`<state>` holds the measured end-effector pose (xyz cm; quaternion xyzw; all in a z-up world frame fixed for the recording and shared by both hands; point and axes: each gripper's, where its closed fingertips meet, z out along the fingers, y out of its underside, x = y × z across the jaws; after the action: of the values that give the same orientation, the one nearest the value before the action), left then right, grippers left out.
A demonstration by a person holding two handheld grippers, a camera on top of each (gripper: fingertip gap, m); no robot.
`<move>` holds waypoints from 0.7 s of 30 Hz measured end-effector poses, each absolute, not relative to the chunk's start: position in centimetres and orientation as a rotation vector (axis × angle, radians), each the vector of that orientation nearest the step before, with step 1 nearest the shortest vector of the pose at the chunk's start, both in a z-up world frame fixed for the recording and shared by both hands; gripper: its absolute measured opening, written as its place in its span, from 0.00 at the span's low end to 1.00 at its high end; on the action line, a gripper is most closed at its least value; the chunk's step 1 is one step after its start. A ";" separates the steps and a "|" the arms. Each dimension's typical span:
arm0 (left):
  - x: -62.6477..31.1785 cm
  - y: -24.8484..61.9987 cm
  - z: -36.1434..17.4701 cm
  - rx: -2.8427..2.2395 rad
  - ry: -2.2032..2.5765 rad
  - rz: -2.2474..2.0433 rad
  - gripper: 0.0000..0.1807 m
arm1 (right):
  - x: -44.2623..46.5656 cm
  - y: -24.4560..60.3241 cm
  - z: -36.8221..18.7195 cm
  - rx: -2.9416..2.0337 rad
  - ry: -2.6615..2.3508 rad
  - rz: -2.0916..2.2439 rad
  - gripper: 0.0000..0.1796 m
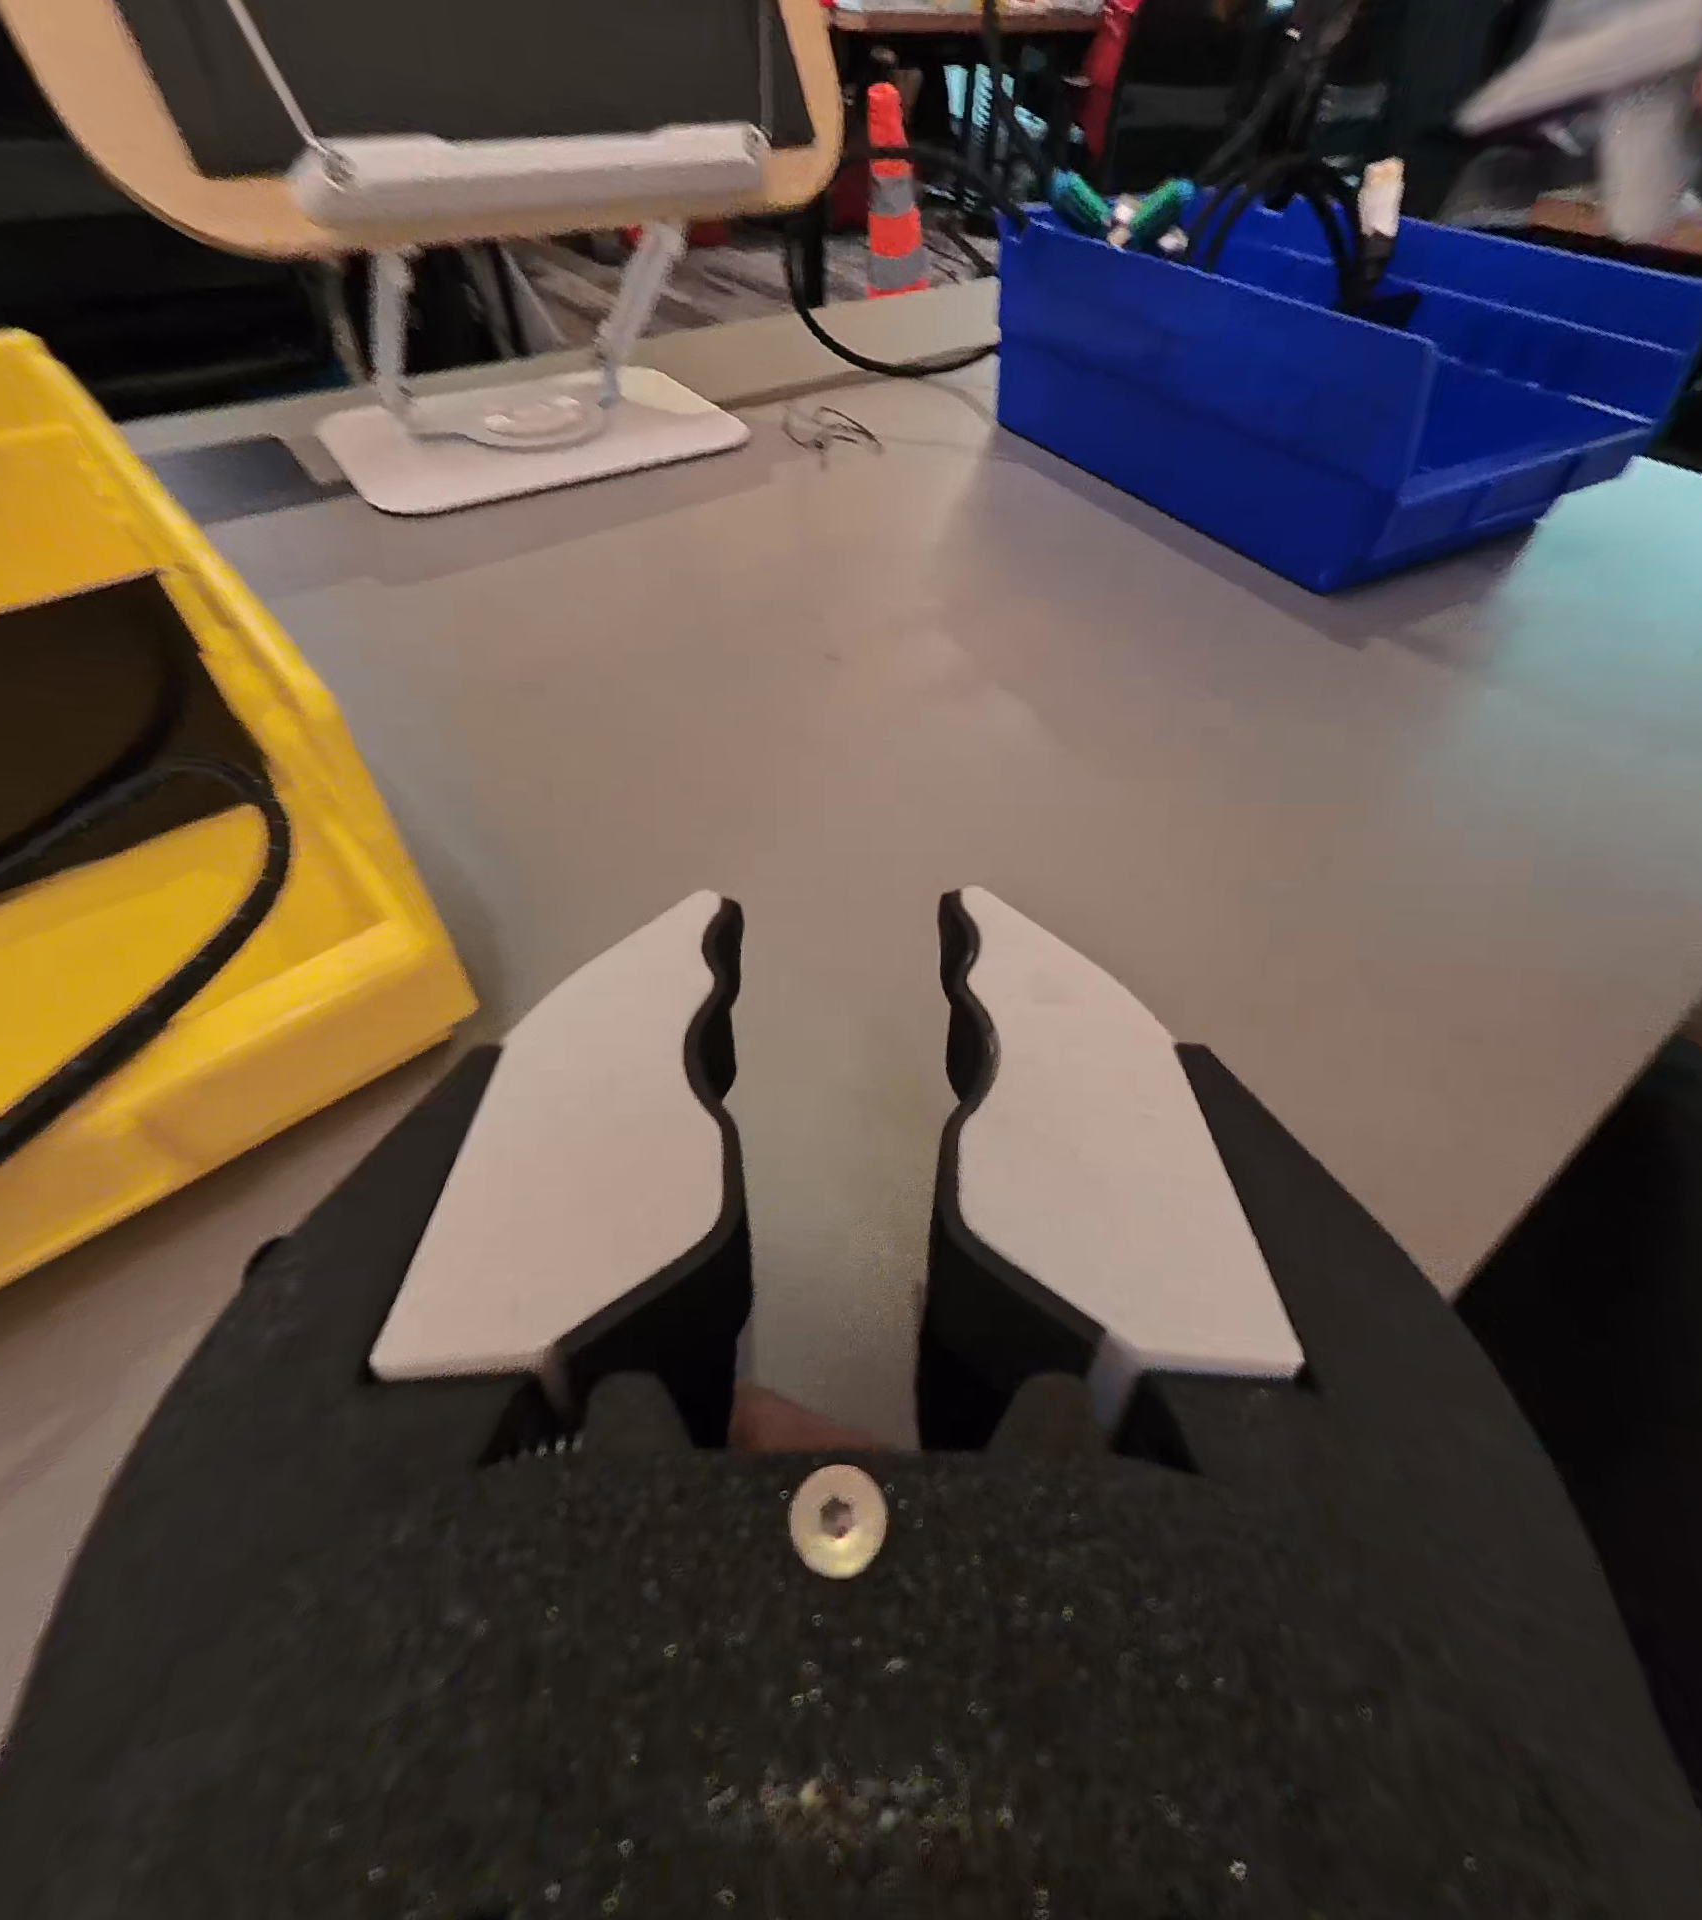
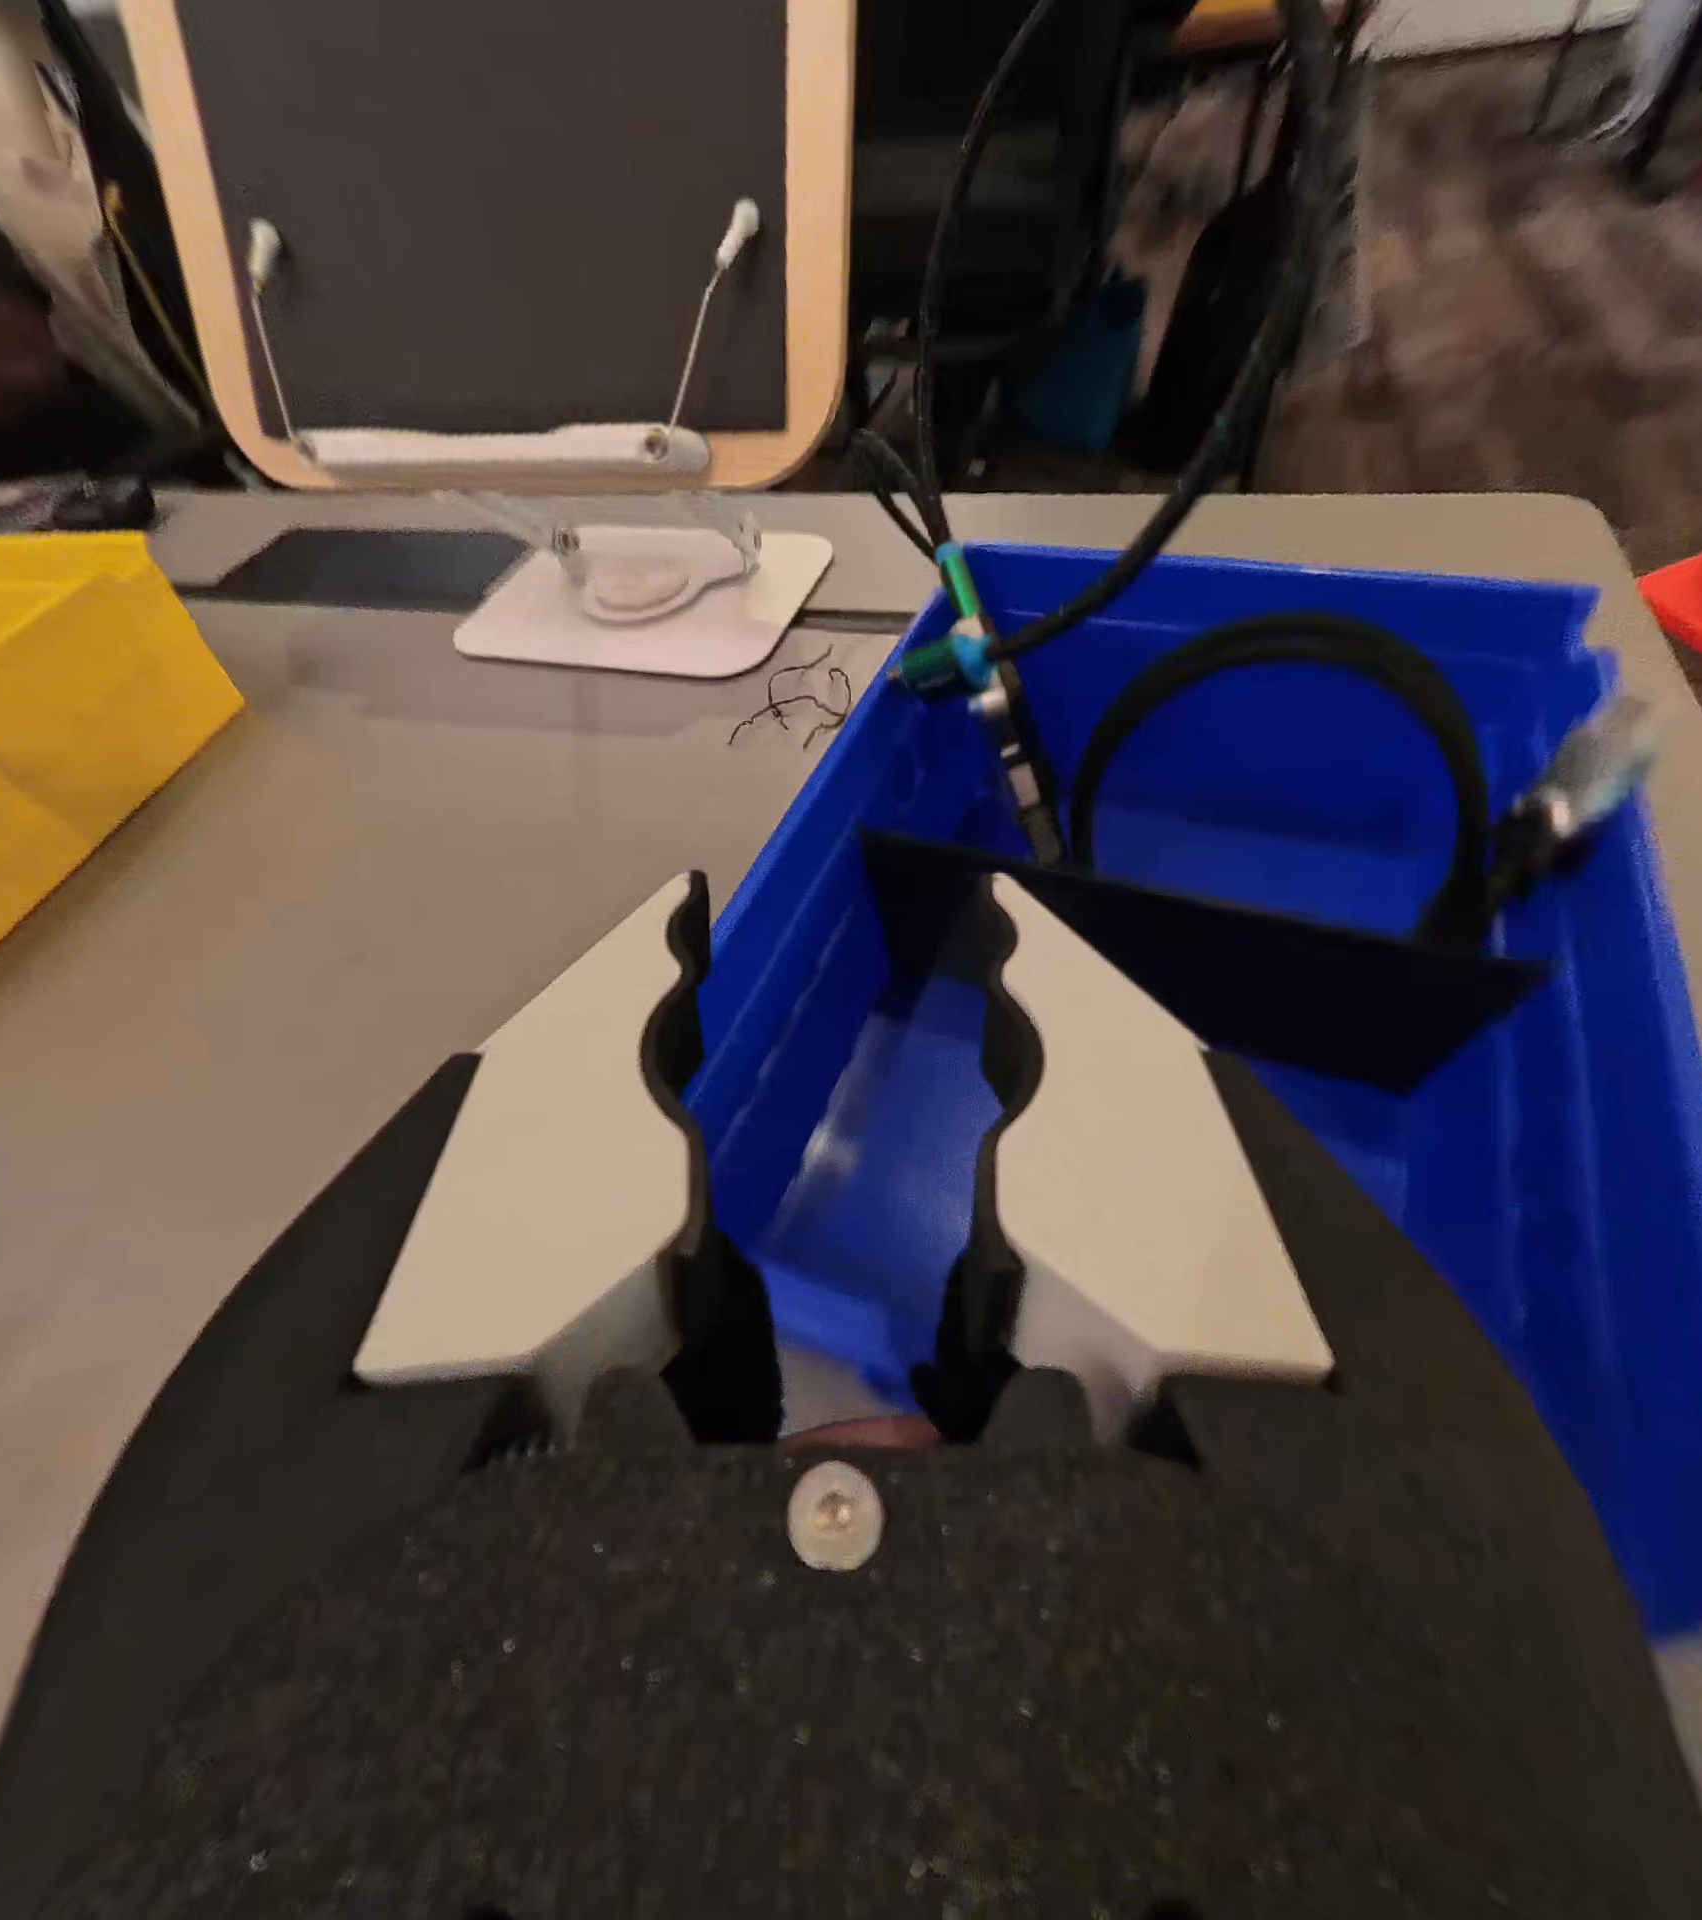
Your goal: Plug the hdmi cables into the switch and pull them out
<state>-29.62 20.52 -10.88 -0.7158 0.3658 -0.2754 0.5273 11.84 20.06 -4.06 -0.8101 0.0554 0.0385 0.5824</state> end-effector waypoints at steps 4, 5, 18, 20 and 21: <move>-31.0 21.9 -10.4 -1.691 0.805 -0.548 0.21 | 9.5 14.1 -8.7 -1.796 0.258 -0.023 0.28; -31.2 22.1 -10.5 -1.700 0.801 -0.525 0.21 | 9.4 13.0 -9.6 -1.766 0.286 -0.065 0.27; -33.1 23.8 -12.0 -1.833 0.696 -0.491 0.20 | 8.5 13.8 -10.2 -1.785 0.179 -0.070 0.28; -34.6 24.8 -12.0 -1.865 0.606 -0.459 0.20 | 7.8 14.0 -10.4 -1.790 0.174 -0.010 0.27; -35.5 25.3 -12.1 -1.886 0.541 -0.460 0.20 | 7.6 14.0 -10.5 -1.793 0.179 0.021 0.28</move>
<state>-35.45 25.33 -12.07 -0.7914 0.2272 -0.1931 0.5337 7.57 14.00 -10.52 -0.7799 0.0781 0.0092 0.6210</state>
